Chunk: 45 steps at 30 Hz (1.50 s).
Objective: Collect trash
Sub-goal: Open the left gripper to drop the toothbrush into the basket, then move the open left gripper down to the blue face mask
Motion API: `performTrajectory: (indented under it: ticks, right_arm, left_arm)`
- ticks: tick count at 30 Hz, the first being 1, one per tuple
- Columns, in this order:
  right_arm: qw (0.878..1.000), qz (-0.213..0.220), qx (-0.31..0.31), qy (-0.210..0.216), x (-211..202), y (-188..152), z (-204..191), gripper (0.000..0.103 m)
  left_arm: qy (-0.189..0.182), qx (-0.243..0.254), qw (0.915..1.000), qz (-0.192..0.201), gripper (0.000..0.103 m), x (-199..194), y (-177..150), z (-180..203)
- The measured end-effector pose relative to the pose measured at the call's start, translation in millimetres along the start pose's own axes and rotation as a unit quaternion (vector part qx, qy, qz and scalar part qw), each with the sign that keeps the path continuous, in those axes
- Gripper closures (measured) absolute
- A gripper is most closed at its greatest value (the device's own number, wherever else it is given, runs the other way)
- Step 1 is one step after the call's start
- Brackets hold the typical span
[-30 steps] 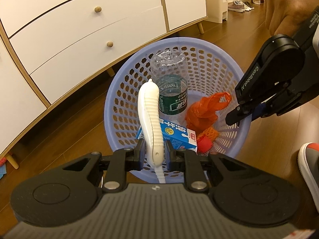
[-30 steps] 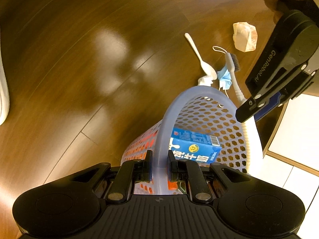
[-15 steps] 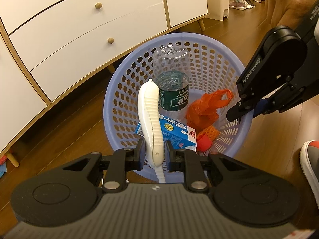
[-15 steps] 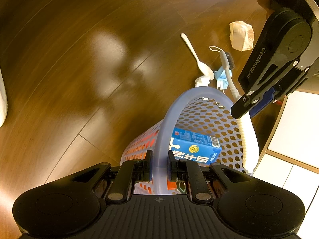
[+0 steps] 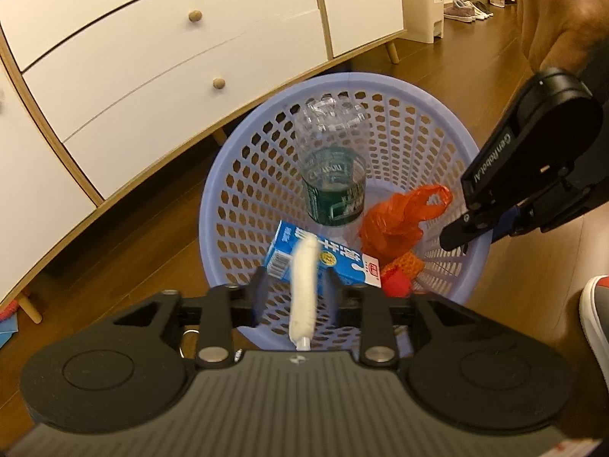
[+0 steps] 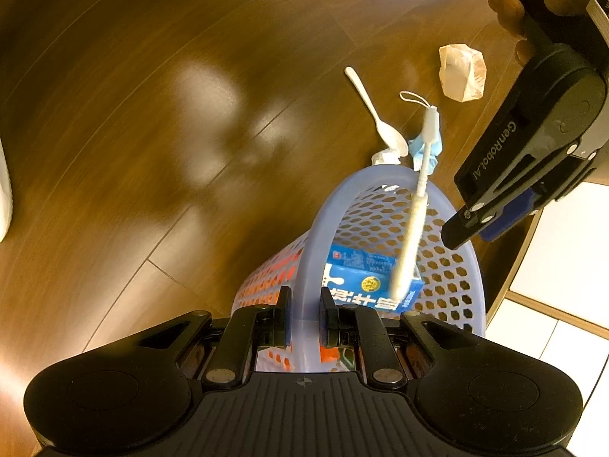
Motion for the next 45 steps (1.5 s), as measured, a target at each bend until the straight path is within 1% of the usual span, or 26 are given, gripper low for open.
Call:
performTrajectory:
  ticks: [5,11,19,25,32,34,40,45]
  right_arm:
    - [1.0,0.001,0.003,-0.001,0.7,-0.9,-3.3,0.093]
    - [1.0,0.0,0.019,0.0,2.4,-1.2,-3.6,0.093]
    - [0.999,-0.004,0.04,0.003,3.0,-1.4,-2.7,0.093]
    - [0.999,-0.006,0.048,0.005,11.8,5.0,3.2,0.093]
    - [0.999,-0.006,0.051,0.006,10.2,5.8,4.1,0.093]
    - [0.998,-0.005,0.056,0.005,10.8,4.5,4.0,0.093]
    - [0.997,-0.003,0.079,0.002,12.7,5.2,4.2,0.093]
    - [0.994,-0.002,0.107,0.001,11.2,4.6,5.3,0.093]
  left_arm:
    - [0.014,-0.011,0.9998,-0.005,0.074,-2.9,-5.1,-6.7]
    - [0.041,-0.034,0.9985,-0.014,0.074,-9.7,-16.4,-26.5]
    - [0.077,-0.07,0.9938,-0.039,0.073,-16.2,-49.0,-62.9]
    - [0.087,-0.077,0.9916,-0.057,0.073,-20.2,-71.8,-73.9]
    - [0.097,-0.084,0.9889,-0.075,0.073,-24.1,-95.6,-80.6]
    - [0.1,-0.092,0.9876,-0.079,0.071,-25.5,-105.5,-85.2]
    - [0.12,-0.128,0.9794,-0.1,0.071,-32.0,-144.4,-108.4]
    - [0.128,-0.151,0.975,-0.102,0.071,-39.2,-164.1,-121.0]
Point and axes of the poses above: each gripper's, at about its wrist camera, not at the fingertips, and x roughly the way its jaws point, z to its right, y to its top, the point moved 7 cm from there along x, roughly the way its jaws point, and after that the axes turned 10 degrees about -y, right-handed, at the moved point
